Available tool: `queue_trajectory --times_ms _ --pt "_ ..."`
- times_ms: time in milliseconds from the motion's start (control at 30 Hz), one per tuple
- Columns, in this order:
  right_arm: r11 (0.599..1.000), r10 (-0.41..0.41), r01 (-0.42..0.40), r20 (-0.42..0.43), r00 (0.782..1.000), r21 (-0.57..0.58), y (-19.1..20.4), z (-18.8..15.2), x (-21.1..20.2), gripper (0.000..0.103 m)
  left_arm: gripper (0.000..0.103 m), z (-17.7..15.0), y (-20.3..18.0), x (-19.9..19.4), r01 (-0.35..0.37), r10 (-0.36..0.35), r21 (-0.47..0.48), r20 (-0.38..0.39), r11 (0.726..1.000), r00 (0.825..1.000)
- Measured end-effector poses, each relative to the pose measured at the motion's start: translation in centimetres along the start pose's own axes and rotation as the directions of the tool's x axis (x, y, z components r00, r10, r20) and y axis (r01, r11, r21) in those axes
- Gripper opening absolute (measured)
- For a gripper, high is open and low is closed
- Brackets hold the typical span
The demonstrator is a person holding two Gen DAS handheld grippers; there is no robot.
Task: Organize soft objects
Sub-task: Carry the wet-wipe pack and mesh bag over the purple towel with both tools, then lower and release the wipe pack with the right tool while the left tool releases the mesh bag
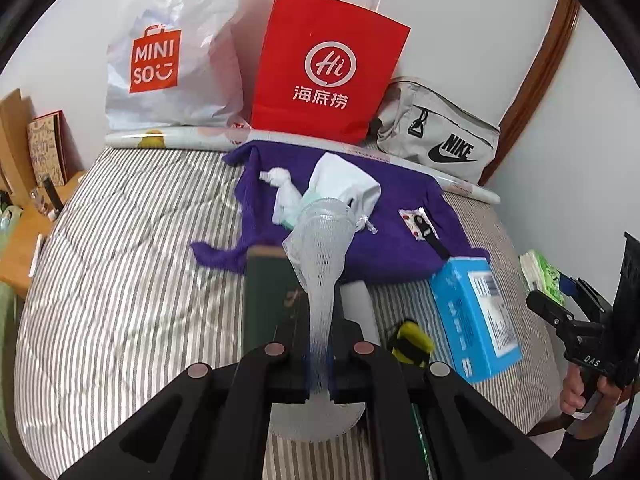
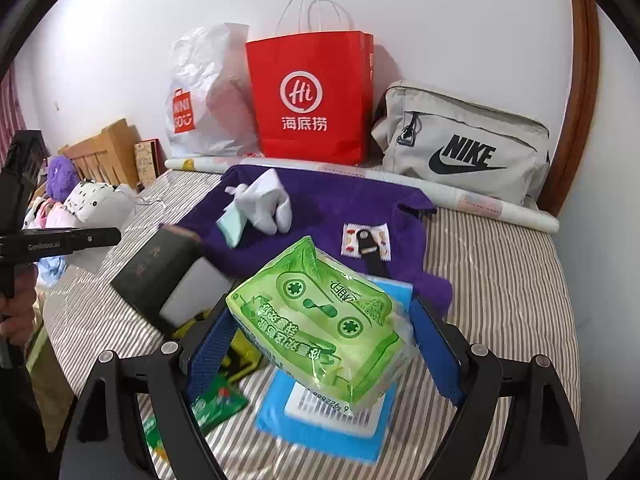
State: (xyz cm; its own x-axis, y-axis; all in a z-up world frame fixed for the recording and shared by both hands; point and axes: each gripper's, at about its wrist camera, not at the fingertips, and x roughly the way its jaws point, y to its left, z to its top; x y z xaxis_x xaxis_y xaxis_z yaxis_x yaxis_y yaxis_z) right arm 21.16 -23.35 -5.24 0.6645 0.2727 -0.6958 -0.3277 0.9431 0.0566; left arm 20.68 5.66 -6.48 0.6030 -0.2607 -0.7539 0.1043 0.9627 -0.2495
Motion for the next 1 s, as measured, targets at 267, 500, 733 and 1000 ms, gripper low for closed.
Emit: queue_trajectory --times_ms 267,500,733,1000 --pt "1.0 -0.009 0.009 -0.013 1.0 -0.015 -0.8 2.9 2.8 0.085 0.006 3.1 0.3 1.8 -0.024 0.024 -0.002 -0.002 1.0 1.0" --pt "1.0 -0.028 0.028 -0.032 0.999 -0.014 -1.6 5.1 5.6 0.085 0.006 5.5 0.8 4.4 -0.015 0.014 -0.013 -0.031 1.0 0.999" --pt "1.0 -0.022 0.022 -0.075 0.997 0.001 -2.5 6.7 9.1 0.085 0.006 7.6 1.4 7.9 -0.008 0.004 -0.04 -0.095 0.999 0.995" --pt "1.0 0.013 -0.015 -0.158 0.987 -0.009 -2.6 7.6 13.7 0.085 0.006 9.4 1.9 10.7 -0.004 -0.004 -0.061 -0.128 0.998 0.992"
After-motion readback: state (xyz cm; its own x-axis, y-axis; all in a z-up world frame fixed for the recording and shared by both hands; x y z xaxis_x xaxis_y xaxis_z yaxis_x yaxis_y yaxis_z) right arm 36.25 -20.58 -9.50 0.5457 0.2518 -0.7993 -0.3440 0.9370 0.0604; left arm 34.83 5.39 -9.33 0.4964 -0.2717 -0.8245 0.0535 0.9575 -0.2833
